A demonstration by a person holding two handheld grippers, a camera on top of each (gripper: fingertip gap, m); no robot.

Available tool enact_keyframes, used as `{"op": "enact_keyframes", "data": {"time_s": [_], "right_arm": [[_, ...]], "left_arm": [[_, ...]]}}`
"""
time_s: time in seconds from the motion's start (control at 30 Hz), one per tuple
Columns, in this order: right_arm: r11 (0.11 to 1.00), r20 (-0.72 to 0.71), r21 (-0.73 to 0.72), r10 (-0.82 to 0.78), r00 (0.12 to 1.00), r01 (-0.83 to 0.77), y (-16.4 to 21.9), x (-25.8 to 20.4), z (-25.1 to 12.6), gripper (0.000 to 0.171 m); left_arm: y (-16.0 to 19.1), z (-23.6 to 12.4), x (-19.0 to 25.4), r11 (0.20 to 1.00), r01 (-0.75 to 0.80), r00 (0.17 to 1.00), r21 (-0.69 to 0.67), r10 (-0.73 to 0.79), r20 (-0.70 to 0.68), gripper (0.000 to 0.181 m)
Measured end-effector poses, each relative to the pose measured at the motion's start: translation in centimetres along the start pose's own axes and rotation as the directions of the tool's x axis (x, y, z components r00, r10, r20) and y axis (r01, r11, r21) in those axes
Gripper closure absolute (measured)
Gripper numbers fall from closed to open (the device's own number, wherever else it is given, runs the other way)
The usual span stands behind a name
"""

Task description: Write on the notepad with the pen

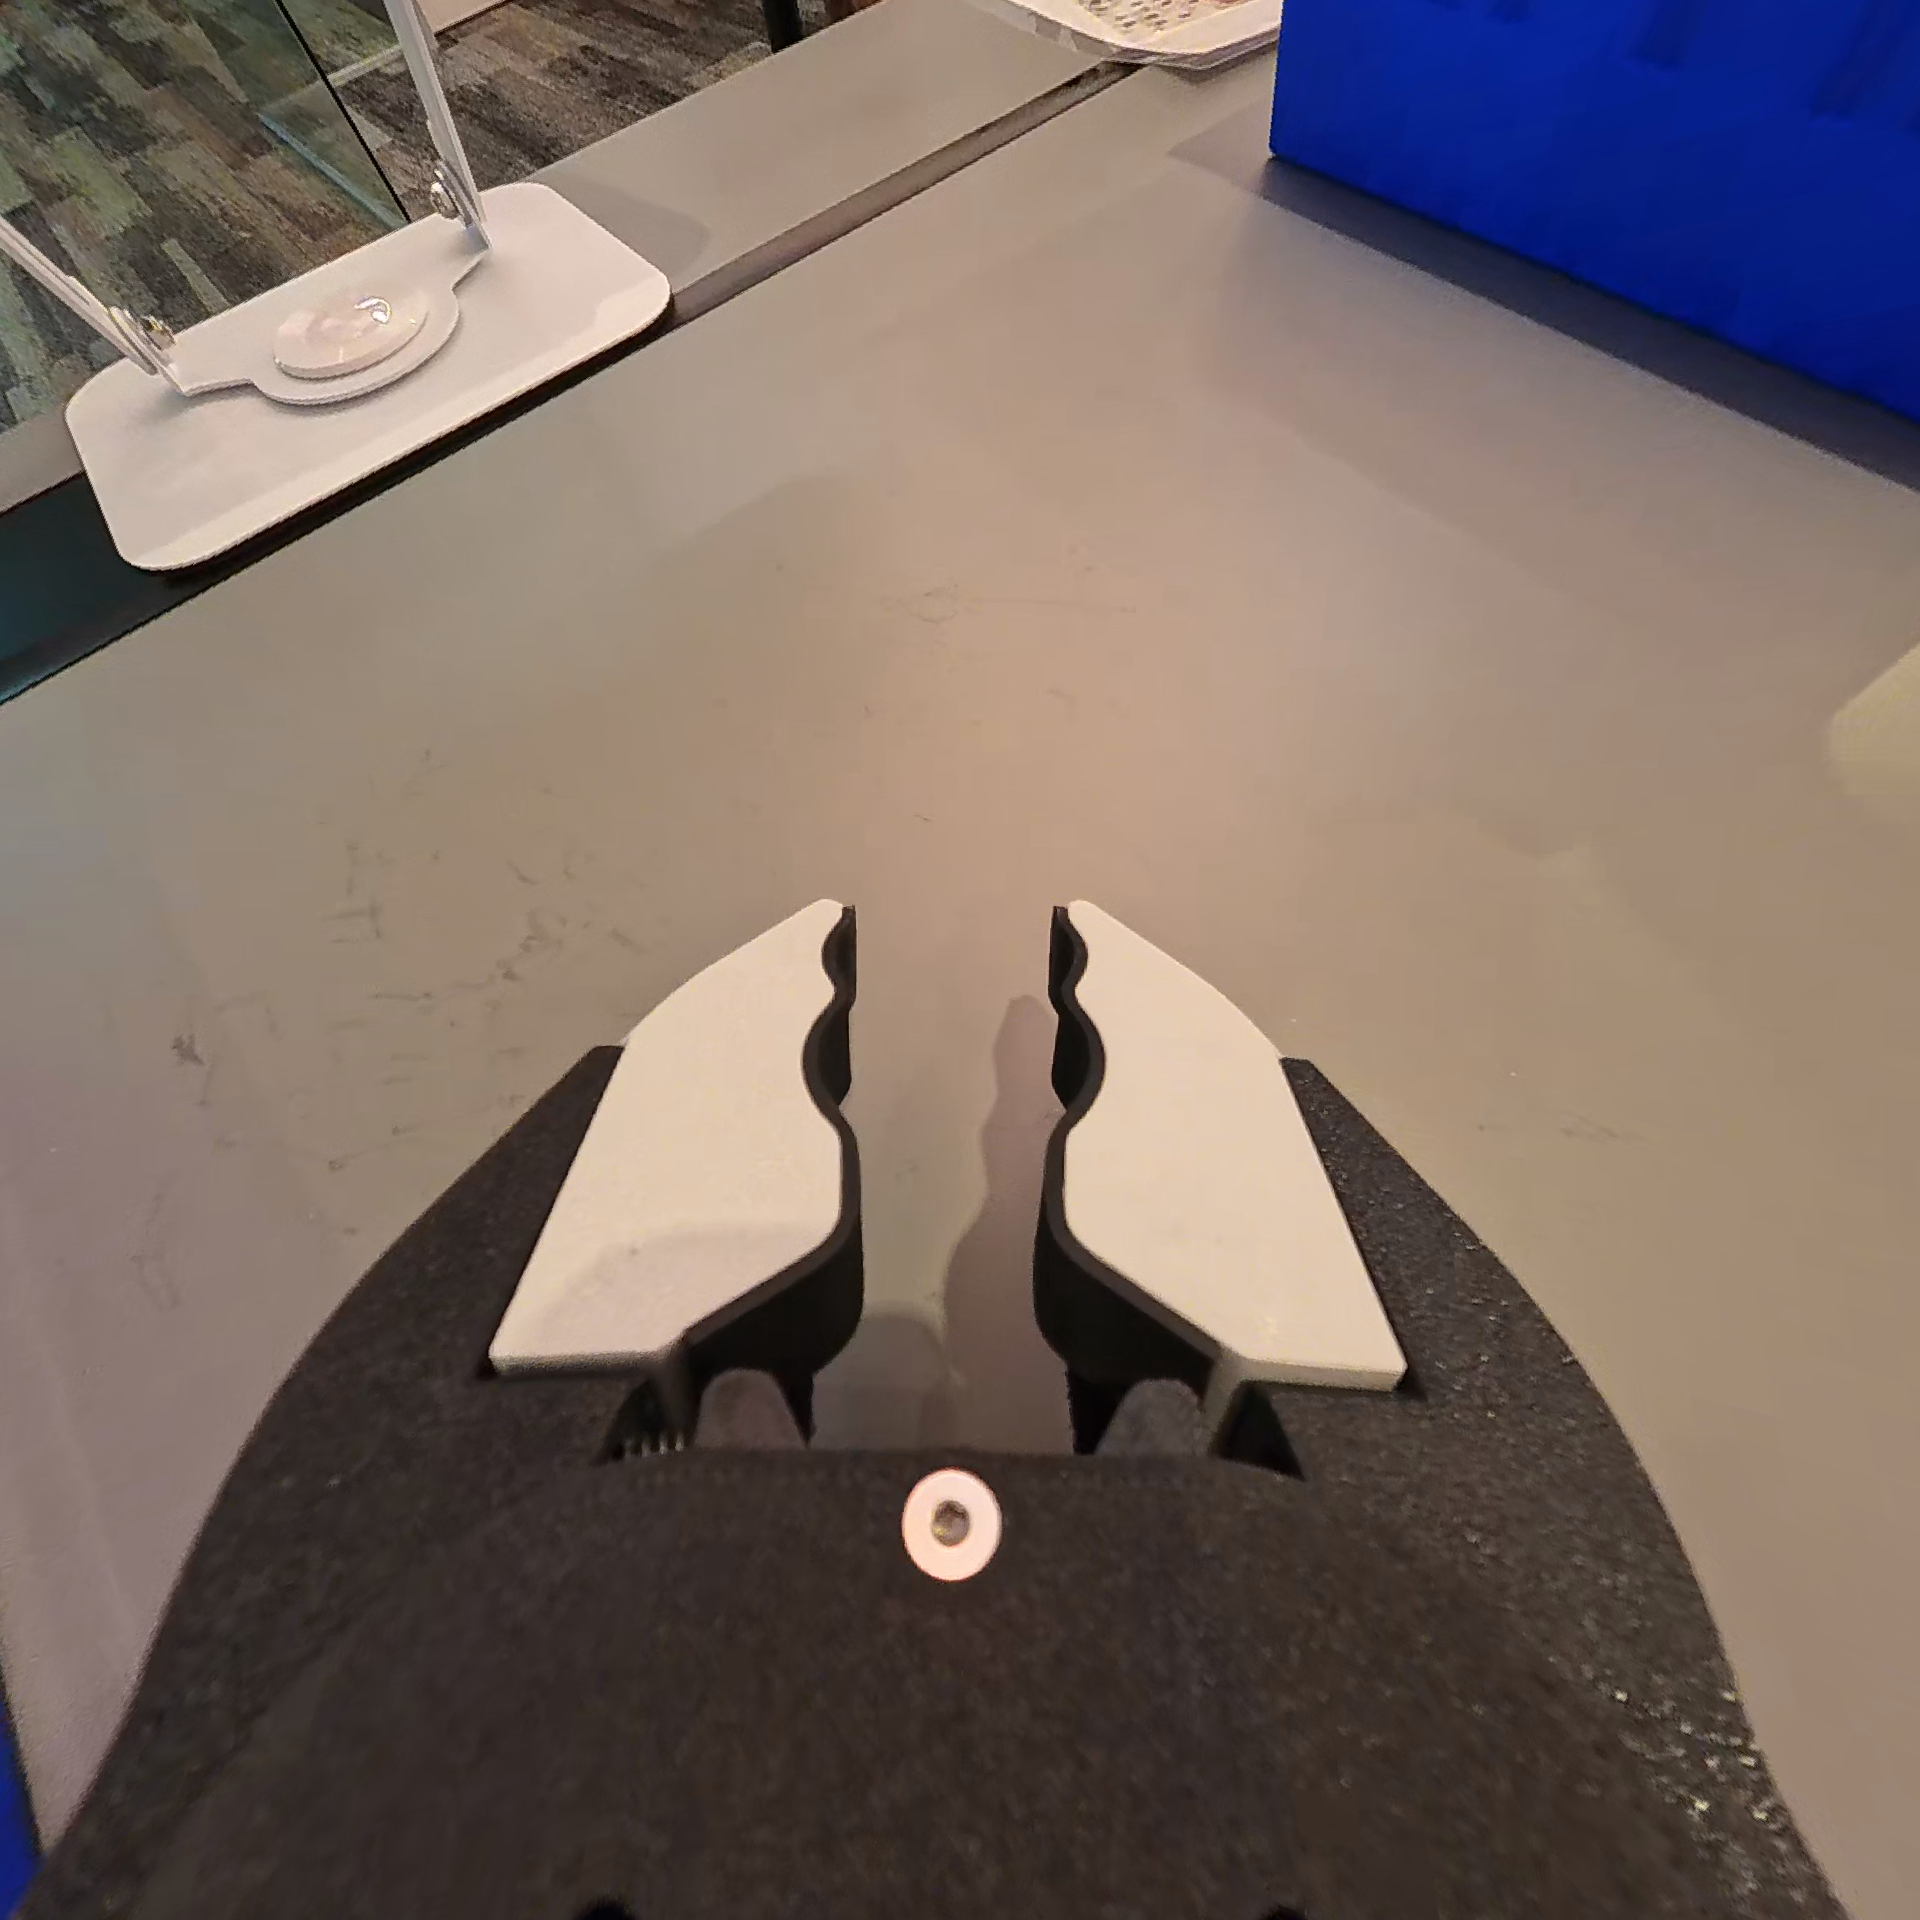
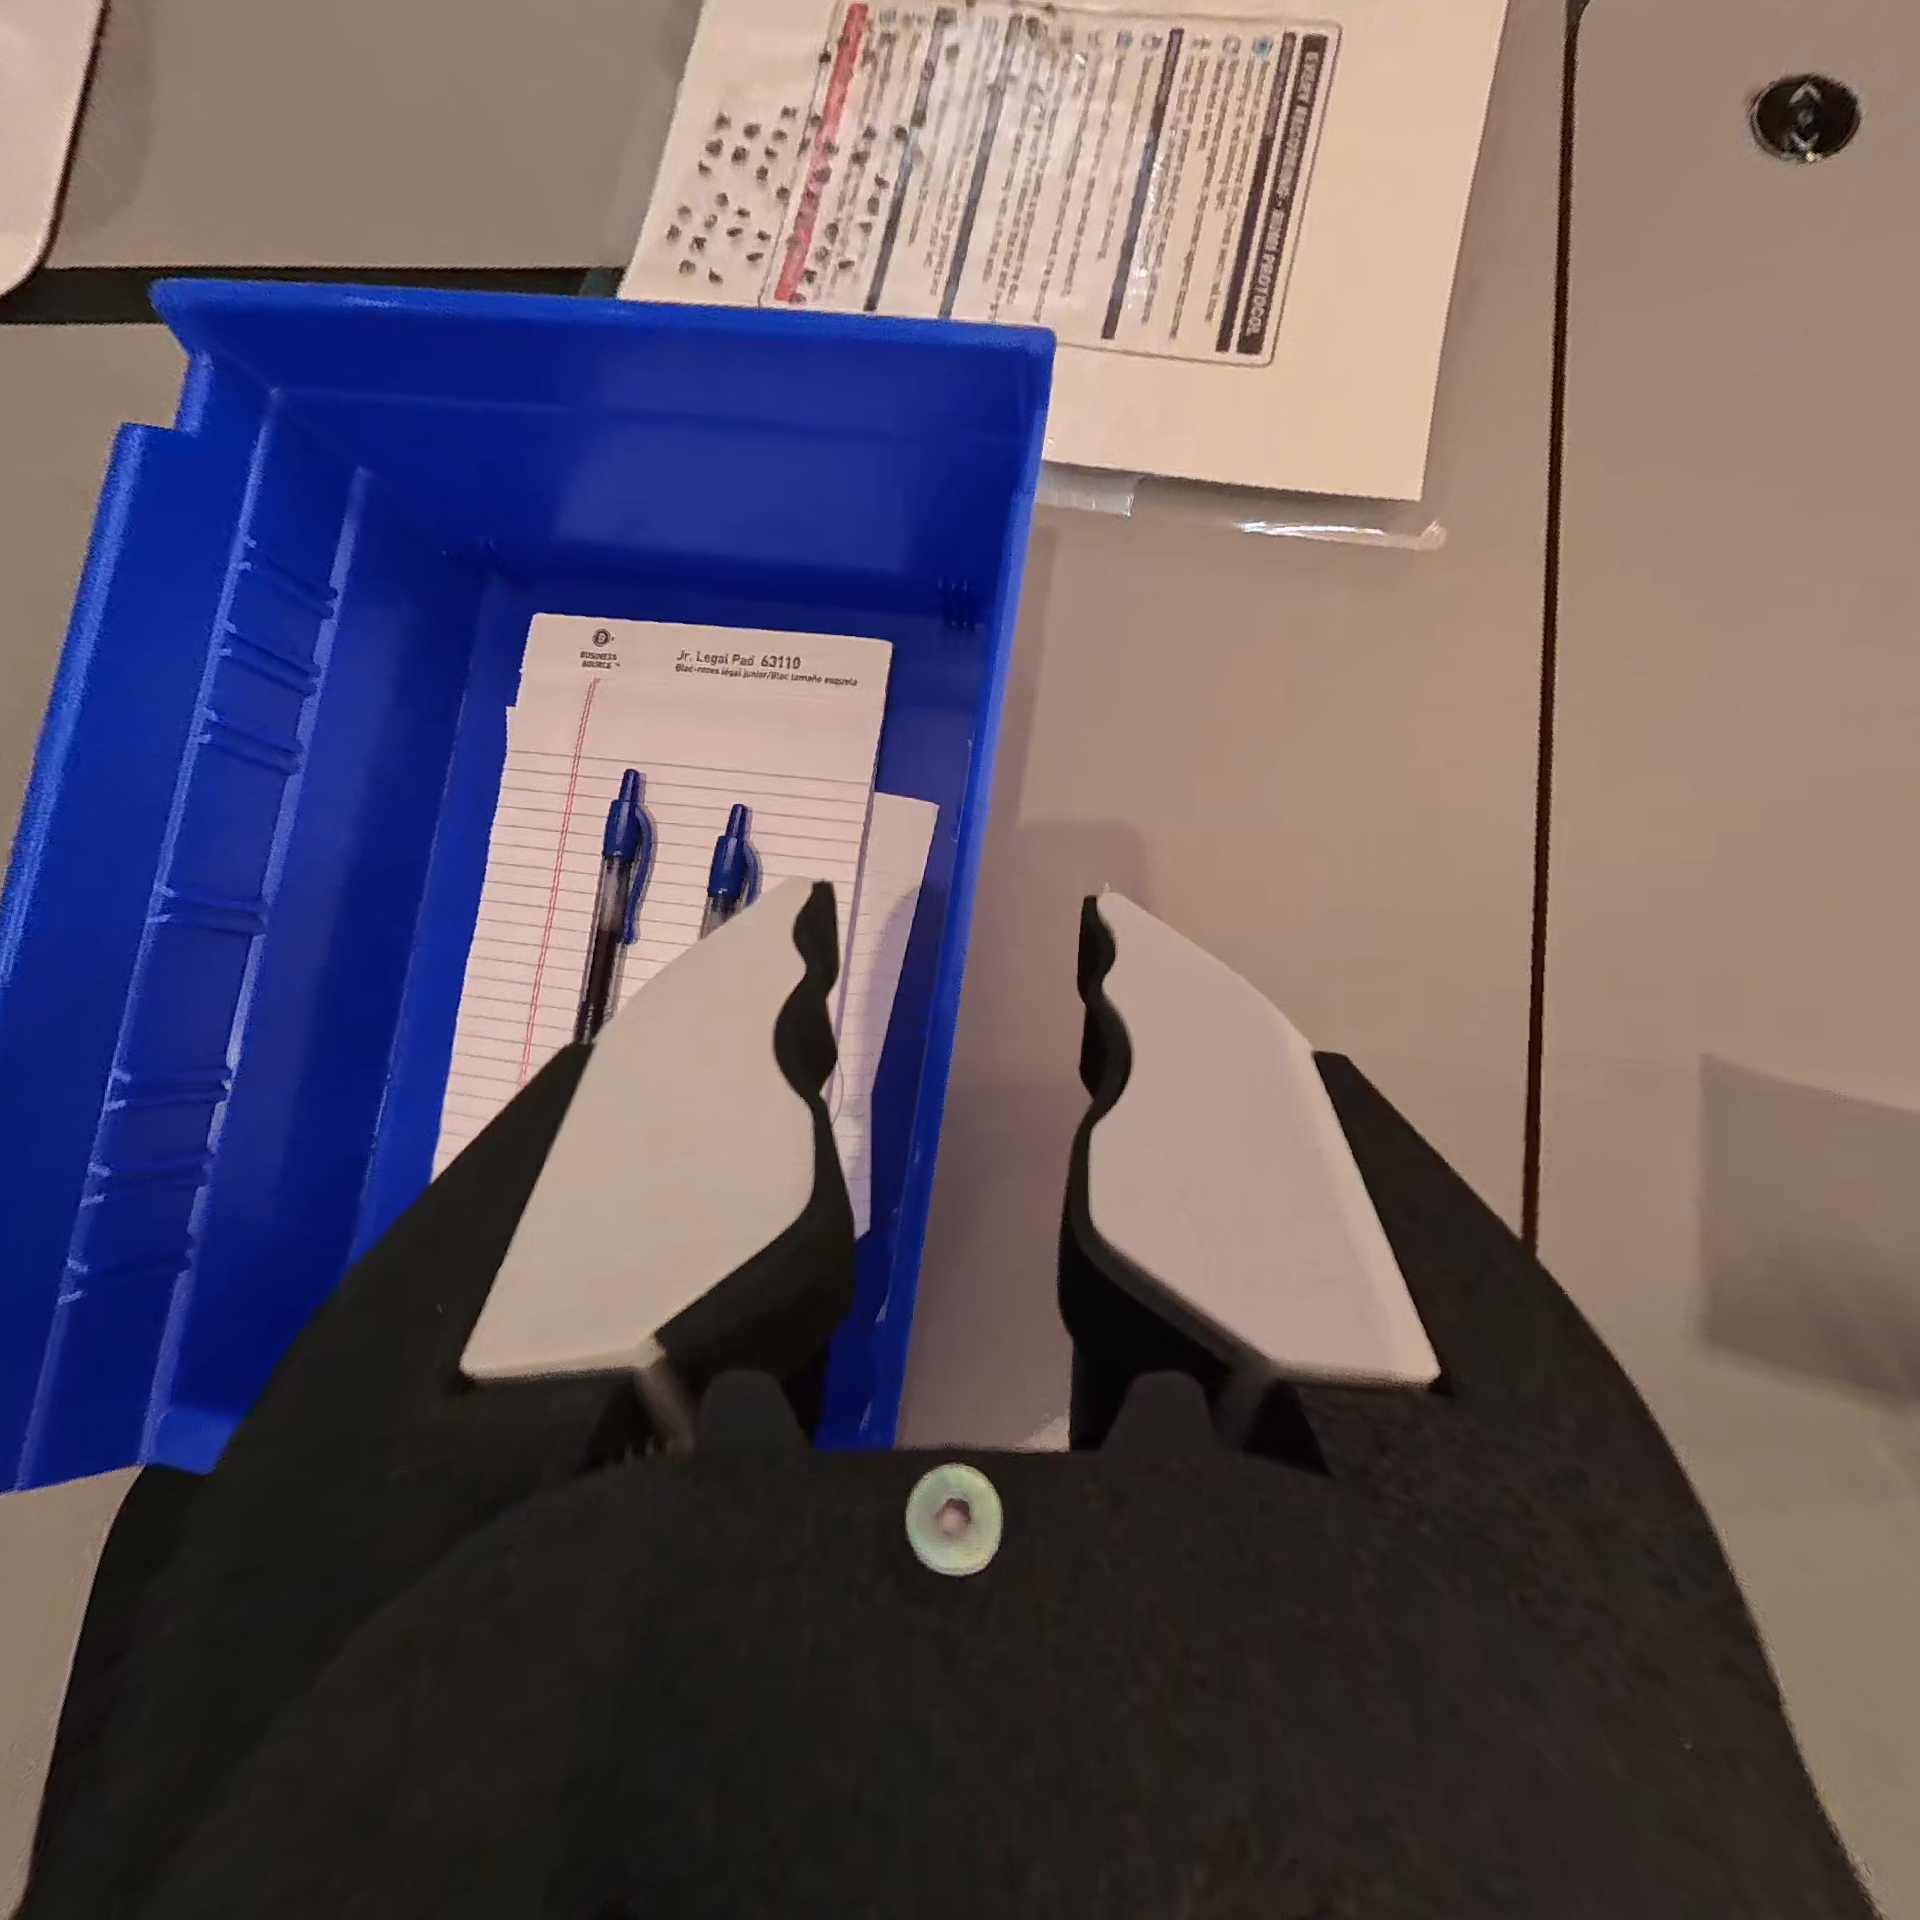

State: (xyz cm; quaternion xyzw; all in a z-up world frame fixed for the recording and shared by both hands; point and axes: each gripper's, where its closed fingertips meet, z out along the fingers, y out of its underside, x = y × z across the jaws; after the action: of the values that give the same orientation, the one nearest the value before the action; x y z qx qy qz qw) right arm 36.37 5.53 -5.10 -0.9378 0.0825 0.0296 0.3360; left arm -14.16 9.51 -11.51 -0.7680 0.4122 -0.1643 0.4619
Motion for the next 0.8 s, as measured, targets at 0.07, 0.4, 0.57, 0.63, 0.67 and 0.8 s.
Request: {"op": "enact_keyframes", "data": {"time_s": [0.07,0.4,0.57,0.63,0.67,0.8], "right_arm": [[1.000,-0.005,-0.022,0.015,1.000,-0.015,0.4,0.1,0.5,0.128],[0.991,-0.047,-0.117,0.062,0.997,-0.067,1.9,1.1,1.7,0.118],[0.984,-0.058,-0.161,0.065,0.996,-0.074,2.8,1.5,2.2,0.117],[0.981,-0.073,-0.184,0.055,0.996,-0.068,3.2,1.7,2.4,0.118],[0.978,-0.085,-0.198,0.046,0.995,-0.062,3.4,1.9,2.5,0.118],[0.970,-0.095,-0.235,0.037,0.995,-0.059,3.8,1.8,3.0,0.119]], "left_arm": [[0.1,0.0,0.0,1.000,0.000,1.000,-0.005,0.000,0.003,0.146],[0.1,0.1,0.1,1.000,-0.001,1.000,-0.009,0.001,-0.001,0.146],[0.3,0.1,0.0,1.000,0.002,1.000,-0.014,-0.002,0.001,0.146],[0.3,0.1,0.0,1.000,0.005,1.000,-0.015,-0.005,0.002,0.146],[0.3,0.2,0.0,1.000,0.006,1.000,-0.017,-0.006,0.002,0.146],[0.4,0.2,0.0,1.000,0.004,1.000,-0.020,-0.004,0.002,0.146]]}}
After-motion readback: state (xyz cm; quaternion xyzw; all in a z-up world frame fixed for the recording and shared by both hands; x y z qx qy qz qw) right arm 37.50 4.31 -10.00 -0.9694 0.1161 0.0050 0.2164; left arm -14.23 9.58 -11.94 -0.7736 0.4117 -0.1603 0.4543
